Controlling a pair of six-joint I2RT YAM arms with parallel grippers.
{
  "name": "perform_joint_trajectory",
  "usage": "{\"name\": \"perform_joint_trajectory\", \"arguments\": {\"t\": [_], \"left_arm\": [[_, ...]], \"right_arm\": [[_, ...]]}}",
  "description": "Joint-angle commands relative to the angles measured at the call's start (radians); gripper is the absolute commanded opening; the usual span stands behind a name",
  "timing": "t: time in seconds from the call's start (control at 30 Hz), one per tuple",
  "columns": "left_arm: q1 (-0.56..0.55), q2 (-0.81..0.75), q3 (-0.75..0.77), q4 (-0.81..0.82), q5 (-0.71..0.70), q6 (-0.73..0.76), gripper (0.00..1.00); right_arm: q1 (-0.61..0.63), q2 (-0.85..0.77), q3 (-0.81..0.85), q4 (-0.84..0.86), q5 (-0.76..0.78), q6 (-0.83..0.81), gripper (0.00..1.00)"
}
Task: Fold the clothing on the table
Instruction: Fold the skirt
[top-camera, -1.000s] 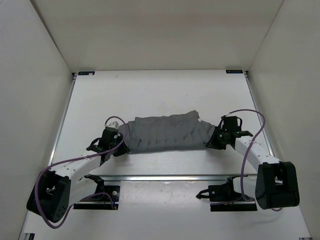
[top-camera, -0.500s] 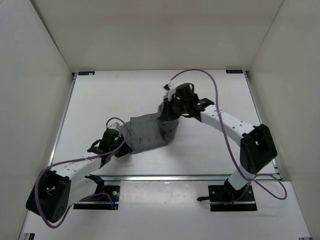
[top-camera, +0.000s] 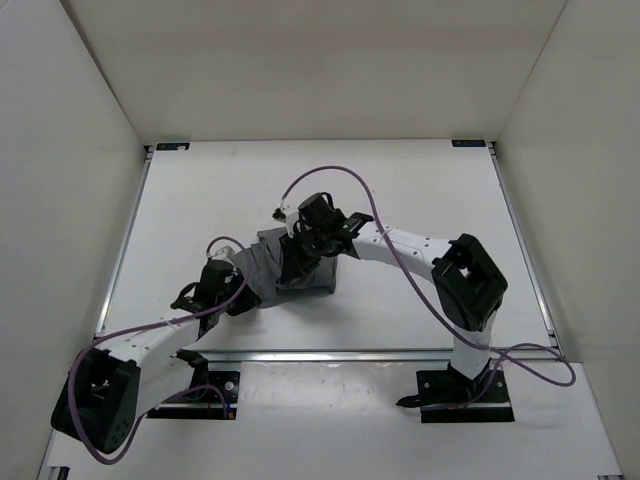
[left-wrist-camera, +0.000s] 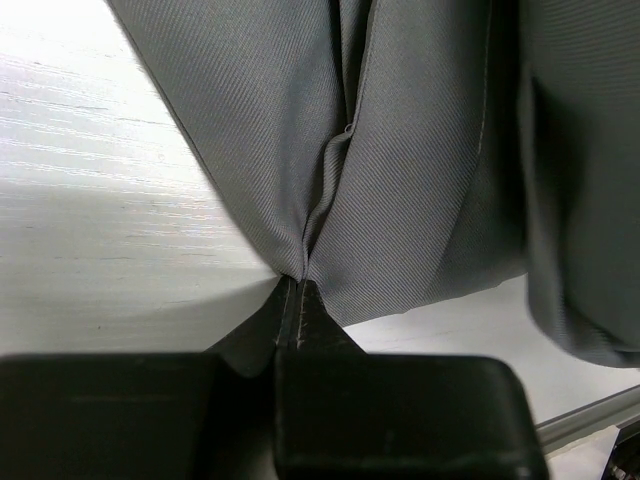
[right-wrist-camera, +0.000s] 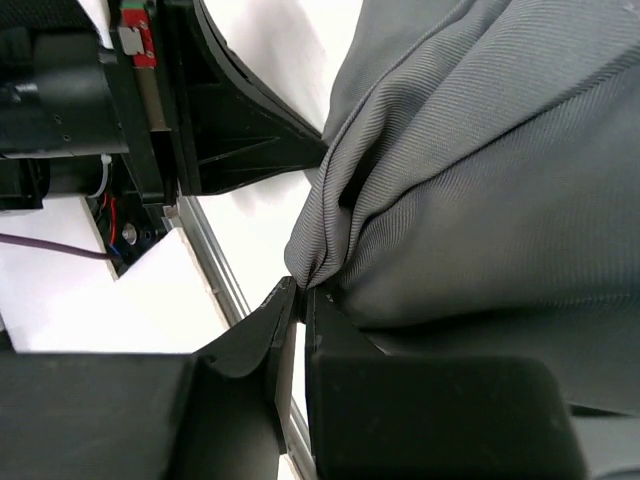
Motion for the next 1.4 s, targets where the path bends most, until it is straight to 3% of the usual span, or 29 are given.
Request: {"name": "perform_joint_trajectory", "arguments": {"t": [0.0,0.33,0.43,0.47,0.5,0.53,0.63,0.77,0.87,0.93,1.0,1.1,1.13,1.17,1.23,1.37], "left_arm": [[0.006,-0.008,-0.029,-0.028,-0.008,0.014,0.00],[0.014,-0.029,-0.041,-0.036,-0.002,0.008,0.00],[0.028,-0.058,-0.041,-0.045,0.001,0.008,0.00],[0.037,-0.074,-0.040,-0.053,0.007,0.011,0.01],[0.048,-0.081,-0.038,-0.062,0.011,0.009,0.11],[0.070,-0.109,-0.040,-0.074,0.015,0.009,0.29],[0.100,-0.209,-0.043,-0.135,0.017,0.000,0.35],[0.103,-0.357,-0.023,-0.231,-0.025,-0.023,0.42],[0.101,-0.423,-0.008,-0.307,-0.031,-0.040,0.47],[0.088,-0.472,-0.011,-0.334,-0.052,-0.058,0.47],[0.074,-0.540,-0.024,-0.350,-0.051,-0.105,0.46],[0.094,-0.562,-0.020,-0.341,-0.005,-0.074,0.46],[0.103,-0.543,-0.005,-0.326,0.032,-0.042,0.52],[0.106,-0.499,0.014,-0.311,0.056,-0.017,0.96],[0.097,-0.409,0.081,-0.318,0.122,0.058,0.99],[0.031,-0.261,0.230,-0.372,0.123,0.126,0.99]], "right_arm": [[0.028,0.036,0.056,0.057,-0.055,0.005,0.00],[0.086,0.168,0.166,0.014,-0.107,-0.011,0.00],[0.094,0.168,0.179,0.011,-0.123,-0.020,0.21],[0.099,0.162,0.177,0.017,-0.123,-0.026,0.32],[0.096,0.139,0.168,0.019,-0.118,-0.025,0.37],[0.096,0.118,0.162,0.028,-0.118,-0.029,0.43],[0.094,0.014,0.115,0.088,-0.127,-0.034,0.50],[0.079,-0.196,-0.066,0.280,-0.072,0.014,0.57],[0.036,-0.322,-0.152,0.336,-0.003,0.040,0.53],[0.002,-0.332,-0.186,0.336,-0.023,0.040,0.42],[-0.039,-0.326,-0.214,0.332,-0.057,0.060,0.21],[-0.055,-0.332,-0.283,0.397,-0.086,0.092,0.16],[-0.058,-0.344,-0.300,0.408,-0.081,0.094,0.16],[-0.064,-0.362,-0.309,0.404,-0.063,0.094,0.16],[-0.084,-0.382,-0.332,0.373,-0.033,0.081,0.17],[-0.160,-0.411,-0.378,0.350,-0.038,0.072,0.17]]}}
